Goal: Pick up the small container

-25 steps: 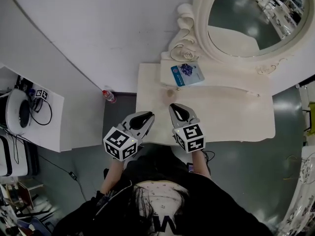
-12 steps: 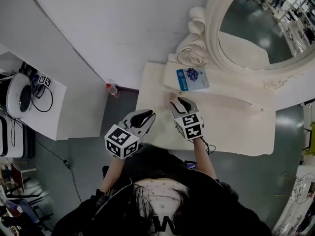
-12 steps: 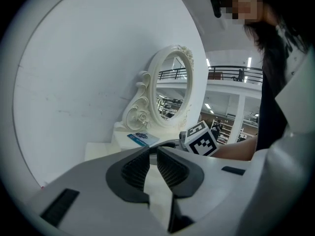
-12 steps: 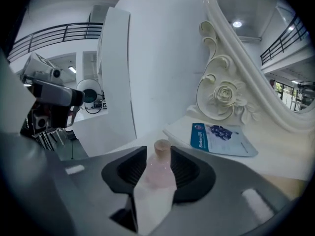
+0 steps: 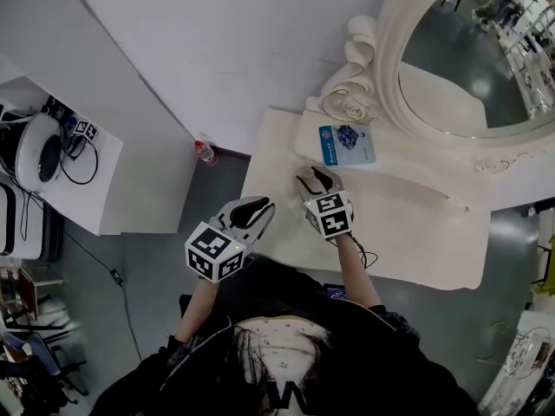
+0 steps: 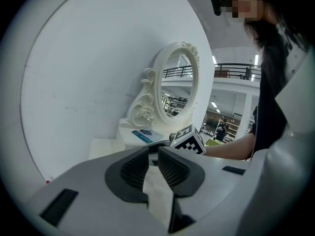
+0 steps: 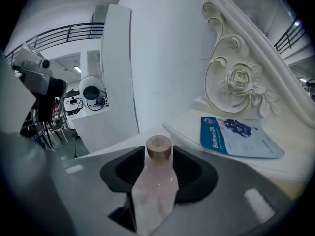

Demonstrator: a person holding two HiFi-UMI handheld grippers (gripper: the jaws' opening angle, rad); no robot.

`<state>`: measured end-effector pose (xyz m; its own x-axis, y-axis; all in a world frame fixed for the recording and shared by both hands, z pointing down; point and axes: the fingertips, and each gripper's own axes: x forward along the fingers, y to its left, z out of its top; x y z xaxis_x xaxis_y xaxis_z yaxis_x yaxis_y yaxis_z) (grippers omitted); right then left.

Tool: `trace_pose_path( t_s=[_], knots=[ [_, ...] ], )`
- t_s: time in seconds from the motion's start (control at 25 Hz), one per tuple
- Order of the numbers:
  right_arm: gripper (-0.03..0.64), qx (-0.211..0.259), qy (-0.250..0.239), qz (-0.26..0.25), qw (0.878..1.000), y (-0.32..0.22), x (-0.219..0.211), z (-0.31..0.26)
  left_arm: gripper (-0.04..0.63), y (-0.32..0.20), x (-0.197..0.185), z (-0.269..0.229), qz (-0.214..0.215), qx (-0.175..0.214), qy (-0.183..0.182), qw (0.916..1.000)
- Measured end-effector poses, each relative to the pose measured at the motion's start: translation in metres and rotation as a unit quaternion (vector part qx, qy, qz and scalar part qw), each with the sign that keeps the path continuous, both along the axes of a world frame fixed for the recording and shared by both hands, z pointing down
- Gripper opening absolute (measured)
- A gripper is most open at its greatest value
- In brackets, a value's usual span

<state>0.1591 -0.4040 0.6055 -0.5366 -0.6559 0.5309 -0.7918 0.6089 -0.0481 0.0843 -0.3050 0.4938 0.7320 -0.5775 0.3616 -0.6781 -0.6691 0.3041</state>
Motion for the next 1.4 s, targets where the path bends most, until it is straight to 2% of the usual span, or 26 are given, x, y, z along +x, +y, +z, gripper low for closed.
trace_pose_path(
  t_s=[0.48, 0.72, 0.92, 1.08, 1.28, 1.4],
  knots=[
    [0.149, 0.027, -0.017, 0.003, 0.999, -0.009, -0.004, 0.001, 0.039, 0.011, -0.011, 0.010, -0.019, -0.018, -0.018, 0.9995],
    [0.144, 0.010, -0.012, 0.017, 1.000, -0.009, -0.004, 0.001, 0.053, 0.018, -0.014, 0.014, -0.019, -0.030, -0.022, 0.9991],
    [0.144, -0.021, -0.045, 0.031, 0.998, -0.001, -0.005, -0.003, 0.075, 0.021, -0.016, 0.018, -0.015, -0.040, -0.018, 0.9989],
    [0.144, -0.023, -0.051, 0.028, 0.998, 0.010, -0.009, -0.017, 0.091, 0.022, -0.020, 0.021, -0.013, -0.050, -0.007, 0.9987],
    [0.144, -0.016, -0.068, 0.017, 0.997, 0.025, -0.017, -0.052, 0.133, 0.021, -0.026, 0.022, -0.022, -0.072, 0.046, 0.9961],
    [0.144, -0.008, -0.073, 0.010, 0.997, 0.035, -0.022, -0.076, 0.150, 0.020, -0.026, 0.025, -0.016, -0.084, 0.061, 0.9945]
  ],
)
